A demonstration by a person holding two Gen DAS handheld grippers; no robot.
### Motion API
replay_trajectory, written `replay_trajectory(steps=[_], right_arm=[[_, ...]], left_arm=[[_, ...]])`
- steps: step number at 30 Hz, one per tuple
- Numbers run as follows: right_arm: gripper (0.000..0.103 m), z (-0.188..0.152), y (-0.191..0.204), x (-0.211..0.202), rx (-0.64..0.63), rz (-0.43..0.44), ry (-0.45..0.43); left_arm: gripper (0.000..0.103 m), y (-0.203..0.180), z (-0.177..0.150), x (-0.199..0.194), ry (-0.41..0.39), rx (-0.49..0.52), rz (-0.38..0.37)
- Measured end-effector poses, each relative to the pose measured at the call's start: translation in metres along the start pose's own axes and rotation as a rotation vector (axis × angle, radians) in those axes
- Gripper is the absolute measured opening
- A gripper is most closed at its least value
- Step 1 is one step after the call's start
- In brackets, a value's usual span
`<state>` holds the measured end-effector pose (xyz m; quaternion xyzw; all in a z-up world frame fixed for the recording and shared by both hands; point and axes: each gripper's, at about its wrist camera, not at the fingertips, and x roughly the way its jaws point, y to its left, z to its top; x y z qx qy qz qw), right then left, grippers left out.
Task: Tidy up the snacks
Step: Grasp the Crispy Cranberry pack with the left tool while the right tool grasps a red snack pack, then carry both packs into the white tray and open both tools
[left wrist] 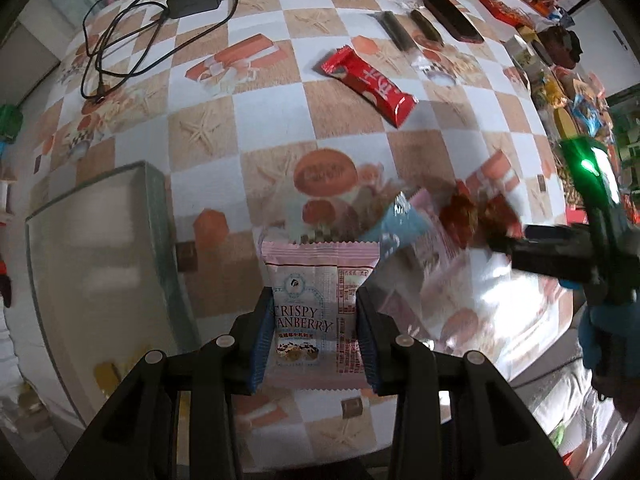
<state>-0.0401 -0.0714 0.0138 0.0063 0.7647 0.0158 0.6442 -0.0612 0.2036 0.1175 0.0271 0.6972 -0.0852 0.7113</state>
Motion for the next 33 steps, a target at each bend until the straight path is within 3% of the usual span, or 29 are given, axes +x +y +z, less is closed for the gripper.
replay_trajectory(steps=[4, 5, 6, 12, 16, 18, 19, 20, 29, 30, 31, 32, 33], right_arm=[[0.043, -0.002, 0.008, -0.003, 0.0, -0.005, -0.02], [0.026, -0.003, 0.01, -0.004, 0.0, -0.002, -0.024], [0.016, -0.005, 0.011, -0.006, 0.004, 0.003, -0.028], [0.016, -0.015, 0.01, -0.027, 0.039, 0.062, -0.07], [0.018, -0.021, 0.015, -0.026, 0.021, 0.076, -0.036], [0.034, -0.032, 0.019, -0.022, -0.022, 0.043, -0.024], [0.062, -0.036, 0.022, -0.022, -0.052, 0.008, -0.037], [0.074, -0.038, 0.026, -0.024, -0.088, -0.032, -0.064], [0.072, -0.022, 0.041, -0.017, -0.22, -0.052, -0.093], [0.069, -0.02, 0.044, -0.014, -0.229, -0.048, -0.091], [0.056, -0.019, 0.045, -0.012, -0.235, -0.043, -0.084], [0.05, -0.012, 0.045, -0.01, -0.24, -0.036, -0.069], [0.049, -0.012, 0.046, -0.012, -0.243, -0.035, -0.083]], left_arm=[[0.042, 0.006, -0.013, -0.007, -0.006, 0.001, 0.009], [0.042, 0.009, -0.017, -0.008, -0.007, -0.004, 0.013], [0.042, 0.013, -0.02, -0.009, -0.006, -0.01, 0.014], [0.042, 0.046, -0.041, -0.016, -0.005, -0.082, 0.019], [0.042, 0.062, -0.051, -0.023, -0.015, -0.117, 0.021], [0.042, 0.066, -0.053, -0.027, -0.025, -0.122, 0.021], [0.042, 0.067, -0.054, -0.029, -0.031, -0.123, 0.023], [0.042, 0.068, -0.055, -0.03, -0.034, -0.124, 0.023], [0.042, 0.072, -0.063, -0.036, -0.03, -0.173, 0.048], [0.042, 0.073, -0.065, -0.036, -0.029, -0.177, 0.055], [0.042, 0.073, -0.066, -0.037, -0.027, -0.181, 0.06], [0.042, 0.074, -0.068, -0.037, -0.024, -0.186, 0.066], [0.042, 0.076, -0.07, -0.037, -0.022, -0.192, 0.071]])
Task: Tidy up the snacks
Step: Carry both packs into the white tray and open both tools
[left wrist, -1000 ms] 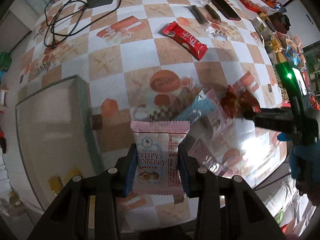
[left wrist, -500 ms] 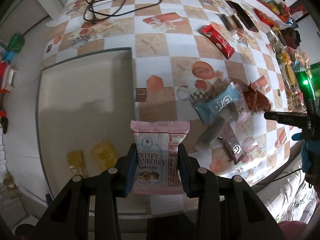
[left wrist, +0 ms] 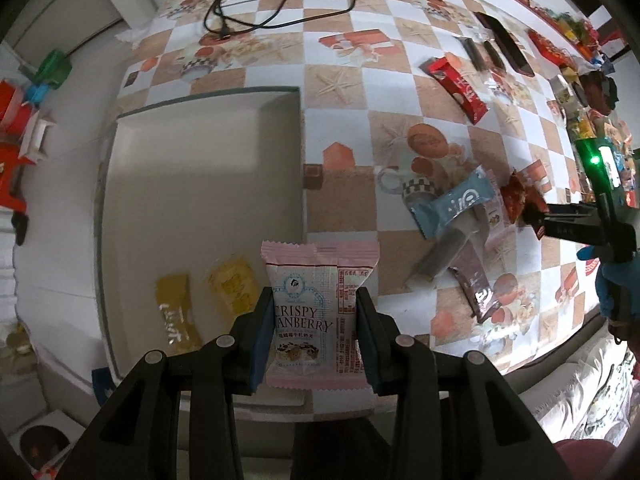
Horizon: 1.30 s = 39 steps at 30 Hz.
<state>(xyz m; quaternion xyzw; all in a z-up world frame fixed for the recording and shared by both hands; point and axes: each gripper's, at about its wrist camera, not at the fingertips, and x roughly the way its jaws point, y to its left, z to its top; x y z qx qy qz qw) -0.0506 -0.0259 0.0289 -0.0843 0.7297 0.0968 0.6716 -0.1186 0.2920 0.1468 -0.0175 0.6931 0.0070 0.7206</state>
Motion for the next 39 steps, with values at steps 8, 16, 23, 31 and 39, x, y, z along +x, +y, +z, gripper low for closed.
replay_trajectory(steps=[8, 16, 23, 31, 39], right_arm=[[0.028, -0.013, -0.008, -0.018, 0.129, 0.051, -0.032], [0.028, -0.016, 0.051, -0.063, 0.075, 0.167, -0.069], [0.028, 0.023, 0.172, -0.074, -0.088, 0.26, -0.064], [0.028, 0.057, 0.271, -0.066, -0.2, 0.303, -0.016], [0.031, 0.06, 0.299, -0.049, -0.202, 0.339, 0.091]], left_arm=[[0.042, 0.021, 0.002, -0.003, -0.011, -0.043, 0.016], [0.042, 0.057, 0.004, 0.004, -0.025, -0.085, 0.032], [0.042, 0.079, -0.009, 0.018, -0.019, -0.084, 0.026], [0.042, 0.105, -0.019, 0.035, -0.001, -0.113, 0.001], [0.073, 0.115, -0.02, 0.042, 0.008, -0.095, 0.007]])
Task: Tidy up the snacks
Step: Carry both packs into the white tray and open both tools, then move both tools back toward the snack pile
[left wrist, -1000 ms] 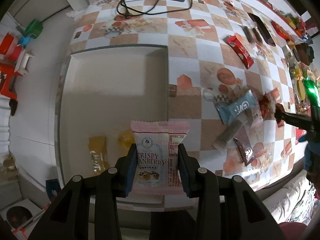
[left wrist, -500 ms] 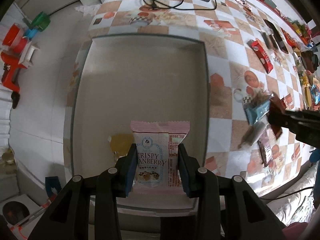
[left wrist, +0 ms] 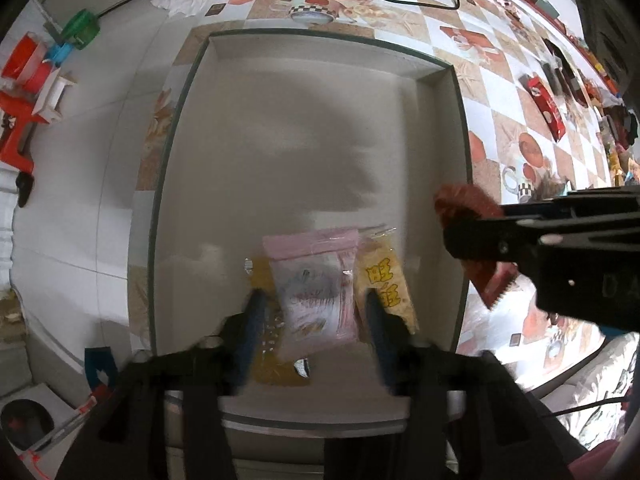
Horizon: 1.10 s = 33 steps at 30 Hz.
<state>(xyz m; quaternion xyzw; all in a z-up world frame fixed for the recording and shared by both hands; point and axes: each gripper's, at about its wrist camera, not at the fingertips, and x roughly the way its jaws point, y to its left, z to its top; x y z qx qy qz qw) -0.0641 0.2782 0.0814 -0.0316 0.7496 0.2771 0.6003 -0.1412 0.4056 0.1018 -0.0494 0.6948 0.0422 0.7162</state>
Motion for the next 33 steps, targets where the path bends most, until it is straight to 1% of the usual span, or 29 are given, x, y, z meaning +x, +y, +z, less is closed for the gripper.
replay_trajectory(steps=[1, 2, 3, 4, 7, 10, 14, 18, 20, 24, 26, 31, 33], right_arm=[[0.051, -0.002, -0.001, -0.002, -0.007, -0.022, 0.004], [0.082, -0.002, -0.004, -0.005, -0.012, -0.047, -0.002], [0.092, -0.005, -0.006, -0.011, -0.016, -0.074, -0.016], [0.097, -0.007, -0.01, -0.018, -0.018, -0.099, -0.037], [0.097, -0.018, -0.031, -0.037, 0.024, -0.125, -0.059], [0.102, -0.032, -0.062, -0.049, 0.102, -0.163, -0.07], [0.102, -0.067, -0.111, -0.063, 0.224, -0.191, -0.077], [0.102, -0.099, -0.143, -0.068, 0.34, -0.225, -0.061], [0.102, -0.114, -0.159, -0.067, 0.408, -0.225, -0.049], [0.102, -0.128, -0.177, -0.072, 0.488, -0.2, -0.052], [0.102, -0.132, -0.183, -0.079, 0.5, -0.201, -0.067], [0.102, -0.146, -0.194, -0.1, 0.513, -0.2, -0.089], [0.102, -0.145, -0.193, -0.096, 0.518, -0.197, -0.087]], left_arm=[[0.079, 0.0, 0.0, -0.001, -0.007, 0.005, 0.006], [0.079, -0.001, 0.0, -0.003, -0.013, 0.011, 0.005], [0.079, -0.002, 0.0, -0.003, -0.012, 0.018, 0.0], [0.079, -0.004, 0.0, -0.004, -0.007, 0.029, -0.006], [0.079, -0.008, 0.002, -0.007, -0.008, 0.05, -0.012], [0.079, -0.019, 0.01, -0.013, -0.015, 0.071, -0.025], [0.079, -0.034, 0.018, -0.025, -0.043, 0.12, -0.037], [0.079, -0.048, 0.027, -0.035, -0.07, 0.149, -0.049], [0.079, -0.055, 0.033, -0.037, -0.079, 0.159, -0.056], [0.079, -0.066, 0.039, -0.04, -0.08, 0.183, -0.059], [0.079, -0.072, 0.041, -0.042, -0.085, 0.2, -0.048], [0.079, -0.083, 0.043, -0.049, -0.102, 0.207, -0.054], [0.079, -0.085, 0.043, -0.05, -0.109, 0.204, -0.055]])
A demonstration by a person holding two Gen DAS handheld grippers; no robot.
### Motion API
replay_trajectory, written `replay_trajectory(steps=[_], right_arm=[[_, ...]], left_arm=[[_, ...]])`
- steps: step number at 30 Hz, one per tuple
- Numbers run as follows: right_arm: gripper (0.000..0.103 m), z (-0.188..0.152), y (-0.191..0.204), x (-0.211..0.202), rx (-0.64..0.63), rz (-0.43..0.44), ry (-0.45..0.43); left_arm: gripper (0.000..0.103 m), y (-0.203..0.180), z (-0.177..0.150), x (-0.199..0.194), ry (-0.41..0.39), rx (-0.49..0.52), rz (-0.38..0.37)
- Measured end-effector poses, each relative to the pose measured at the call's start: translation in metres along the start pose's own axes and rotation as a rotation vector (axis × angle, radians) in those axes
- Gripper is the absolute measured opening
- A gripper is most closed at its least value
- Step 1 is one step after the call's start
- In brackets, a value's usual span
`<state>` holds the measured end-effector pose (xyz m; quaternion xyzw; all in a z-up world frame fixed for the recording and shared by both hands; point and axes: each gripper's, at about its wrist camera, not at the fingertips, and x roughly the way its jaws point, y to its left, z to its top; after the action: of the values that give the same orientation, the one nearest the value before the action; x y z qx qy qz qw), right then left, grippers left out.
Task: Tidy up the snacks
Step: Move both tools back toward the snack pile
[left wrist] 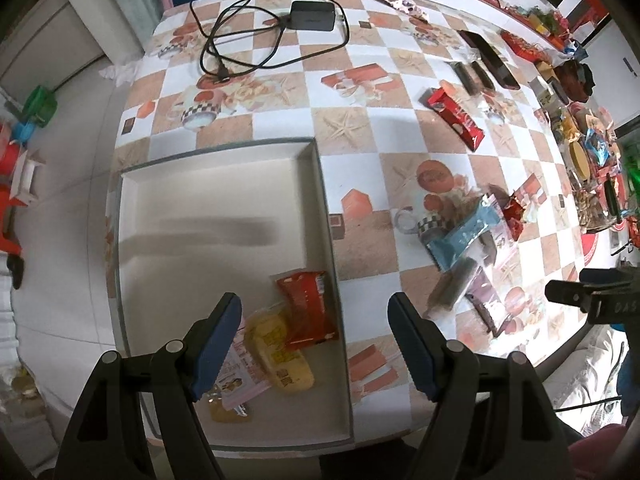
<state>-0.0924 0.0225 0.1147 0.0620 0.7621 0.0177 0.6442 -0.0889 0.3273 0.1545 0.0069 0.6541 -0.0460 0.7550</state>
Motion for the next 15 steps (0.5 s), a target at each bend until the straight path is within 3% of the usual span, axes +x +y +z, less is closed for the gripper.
replay_trajectory(steps=[15], right_arm=[[0.102, 0.005, 0.003, 0.002, -0.056, -0.031, 0.028]], left_arm=[[0.079, 0.01, -0.002, -0.004, -0.021, -0.116, -0.013]])
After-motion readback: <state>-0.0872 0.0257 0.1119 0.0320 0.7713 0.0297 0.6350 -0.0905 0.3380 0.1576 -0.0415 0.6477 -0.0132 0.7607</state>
